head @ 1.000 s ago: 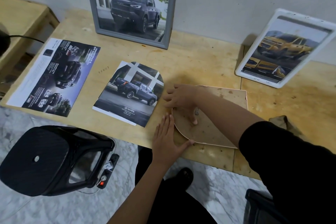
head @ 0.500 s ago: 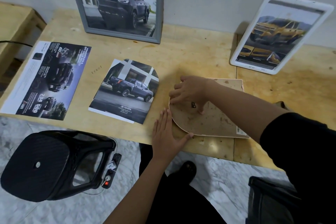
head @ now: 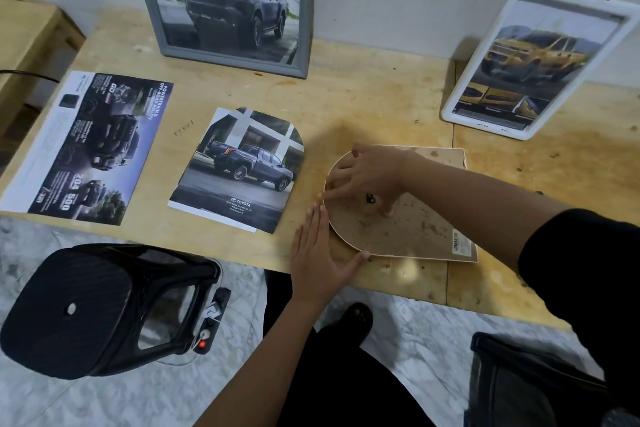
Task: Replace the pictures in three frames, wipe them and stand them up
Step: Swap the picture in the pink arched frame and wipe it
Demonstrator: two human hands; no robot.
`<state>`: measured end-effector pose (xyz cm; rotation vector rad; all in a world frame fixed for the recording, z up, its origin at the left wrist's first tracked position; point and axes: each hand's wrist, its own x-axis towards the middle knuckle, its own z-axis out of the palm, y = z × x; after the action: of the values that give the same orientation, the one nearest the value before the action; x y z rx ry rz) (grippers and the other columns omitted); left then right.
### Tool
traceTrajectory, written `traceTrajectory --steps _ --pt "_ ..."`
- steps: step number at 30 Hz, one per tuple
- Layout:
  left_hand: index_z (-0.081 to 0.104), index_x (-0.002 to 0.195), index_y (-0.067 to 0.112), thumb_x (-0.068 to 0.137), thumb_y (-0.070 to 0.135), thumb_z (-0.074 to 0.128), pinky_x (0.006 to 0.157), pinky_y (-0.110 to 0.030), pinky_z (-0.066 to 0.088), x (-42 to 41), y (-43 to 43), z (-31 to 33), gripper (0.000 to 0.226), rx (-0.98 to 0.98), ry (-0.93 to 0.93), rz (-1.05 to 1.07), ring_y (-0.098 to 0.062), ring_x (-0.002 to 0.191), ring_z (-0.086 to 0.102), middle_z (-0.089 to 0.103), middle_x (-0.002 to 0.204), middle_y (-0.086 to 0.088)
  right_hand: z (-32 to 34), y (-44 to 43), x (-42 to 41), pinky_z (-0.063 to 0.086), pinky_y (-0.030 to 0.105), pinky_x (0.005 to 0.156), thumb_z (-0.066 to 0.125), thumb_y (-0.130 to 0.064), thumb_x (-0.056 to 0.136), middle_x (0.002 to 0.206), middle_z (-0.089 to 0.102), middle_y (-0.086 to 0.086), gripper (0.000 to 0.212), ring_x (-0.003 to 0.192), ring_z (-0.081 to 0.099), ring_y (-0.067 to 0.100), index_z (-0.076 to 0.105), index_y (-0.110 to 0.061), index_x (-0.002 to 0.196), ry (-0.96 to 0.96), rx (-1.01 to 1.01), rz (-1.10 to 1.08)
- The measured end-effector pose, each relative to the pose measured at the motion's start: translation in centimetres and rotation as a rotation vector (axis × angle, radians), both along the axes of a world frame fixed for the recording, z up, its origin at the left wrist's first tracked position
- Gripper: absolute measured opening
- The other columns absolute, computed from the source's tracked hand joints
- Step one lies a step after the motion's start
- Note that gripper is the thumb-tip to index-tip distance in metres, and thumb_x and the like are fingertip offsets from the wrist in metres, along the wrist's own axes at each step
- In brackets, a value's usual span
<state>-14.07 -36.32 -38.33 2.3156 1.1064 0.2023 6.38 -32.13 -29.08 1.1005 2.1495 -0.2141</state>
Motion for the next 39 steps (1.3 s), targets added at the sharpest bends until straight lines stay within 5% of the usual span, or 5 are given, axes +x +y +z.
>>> traceTrajectory --steps 9,32,39 --pt "0.02 0.148 0.013 0.068 0.085 0.035 0.115 -0.017 -0.006 0.1 -0.1 0.0 0.109 0.0 -0.026 0.014 -0.001 0.142 0.004 0.018 0.156 0.0 -0.2 -0.3 -0.2 0.029 0.04 0.101 0.071 -0.048 0.073 0.152 0.021 -0.003 0.093 0.134 0.032 0.021 0.018 -0.028 0.147 0.031 0.043 -0.018" --pt "0.027 0.146 0.009 0.07 0.082 0.039 0.116 -0.024 0.002 0.3 -0.1 -0.6 0.106 0.032 0.009 0.026 -0.007 0.142 0.013 0.027 0.154 -0.005 -0.6 3.2 -2.4 0.027 0.04 0.099 0.082 -0.057 0.048 0.135 0.035 0.003 0.105 0.121 0.034 0.023 0.031 -0.019 0.132 -0.05 0.011 0.127" --pt "0.022 0.148 0.014 0.067 0.088 0.028 0.115 -0.018 -0.005 0.4 -0.1 -0.2 0.109 0.016 -0.003 0.028 -0.003 0.142 0.009 0.02 0.156 0.0 0.8 3.7 -1.2 0.047 0.048 0.088 0.089 -0.034 0.049 0.103 0.048 0.002 0.078 0.097 0.047 0.026 0.031 -0.03 0.101 0.053 -0.219 -0.284"
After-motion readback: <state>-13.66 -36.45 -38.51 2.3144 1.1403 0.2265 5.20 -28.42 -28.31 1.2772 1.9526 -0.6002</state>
